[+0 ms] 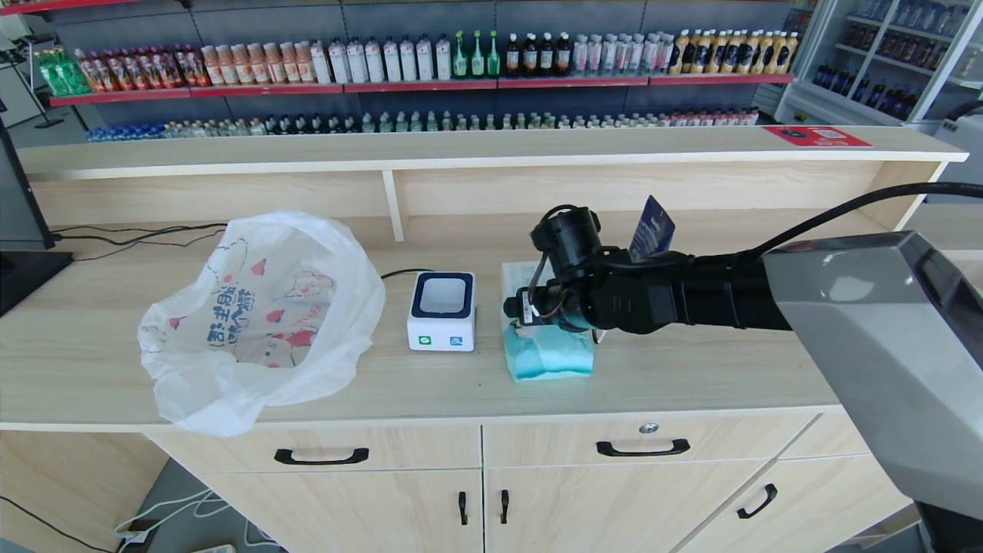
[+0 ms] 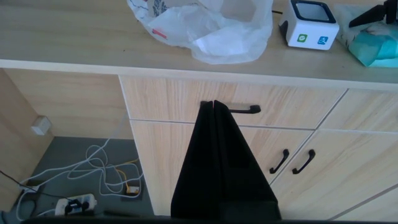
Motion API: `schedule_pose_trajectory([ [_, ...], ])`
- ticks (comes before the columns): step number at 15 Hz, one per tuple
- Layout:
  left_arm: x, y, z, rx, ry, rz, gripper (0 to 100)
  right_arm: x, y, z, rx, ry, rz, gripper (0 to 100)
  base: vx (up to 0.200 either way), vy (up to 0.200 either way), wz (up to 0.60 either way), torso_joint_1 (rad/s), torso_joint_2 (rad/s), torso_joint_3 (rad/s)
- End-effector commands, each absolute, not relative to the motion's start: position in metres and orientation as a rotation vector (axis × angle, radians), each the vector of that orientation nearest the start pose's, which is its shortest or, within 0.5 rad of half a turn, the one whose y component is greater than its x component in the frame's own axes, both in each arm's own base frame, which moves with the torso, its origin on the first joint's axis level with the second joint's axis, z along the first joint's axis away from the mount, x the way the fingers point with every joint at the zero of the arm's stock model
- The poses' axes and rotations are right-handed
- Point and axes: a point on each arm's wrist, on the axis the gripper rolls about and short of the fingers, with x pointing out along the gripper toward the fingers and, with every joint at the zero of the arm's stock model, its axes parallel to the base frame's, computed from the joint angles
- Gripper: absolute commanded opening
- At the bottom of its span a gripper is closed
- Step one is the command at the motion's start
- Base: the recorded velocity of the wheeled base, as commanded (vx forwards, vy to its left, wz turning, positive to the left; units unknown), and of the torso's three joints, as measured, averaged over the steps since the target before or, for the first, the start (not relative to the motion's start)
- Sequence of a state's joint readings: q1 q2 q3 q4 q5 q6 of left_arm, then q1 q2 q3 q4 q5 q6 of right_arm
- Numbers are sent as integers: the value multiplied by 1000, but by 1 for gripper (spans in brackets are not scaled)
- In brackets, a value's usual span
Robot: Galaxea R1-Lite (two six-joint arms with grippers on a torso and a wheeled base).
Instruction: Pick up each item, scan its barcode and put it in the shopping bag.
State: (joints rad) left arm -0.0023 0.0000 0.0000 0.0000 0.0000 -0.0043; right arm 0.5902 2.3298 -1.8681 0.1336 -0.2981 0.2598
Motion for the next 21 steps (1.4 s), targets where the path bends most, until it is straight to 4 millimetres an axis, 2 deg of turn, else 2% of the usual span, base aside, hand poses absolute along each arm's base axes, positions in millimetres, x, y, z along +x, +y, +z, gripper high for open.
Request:
schedule_pose_trajectory([
  [1, -23, 0, 75, -5, 0, -3, 0, 406, 263, 143, -14, 582, 209, 100, 0, 0, 0, 0, 0, 0],
  [7, -23, 0, 75, -5, 0, -2, 0, 412, 263, 121, -37, 625, 183, 100, 0, 0, 0, 0, 0, 0],
  [14, -23, 0, 75, -5, 0, -3, 0, 412, 262, 122, -34, 616, 153, 100, 0, 0, 0, 0, 0, 0],
  [15, -23, 0, 75, -5, 0, -3, 0, 411, 261, 122, -32, 615, 153, 0, 0, 0, 0, 0, 0, 0],
  [21, -23, 0, 75, -5, 0, -3, 0, 415, 264, 142, 65, 532, 150, 0, 0, 0, 0, 0, 0, 0],
])
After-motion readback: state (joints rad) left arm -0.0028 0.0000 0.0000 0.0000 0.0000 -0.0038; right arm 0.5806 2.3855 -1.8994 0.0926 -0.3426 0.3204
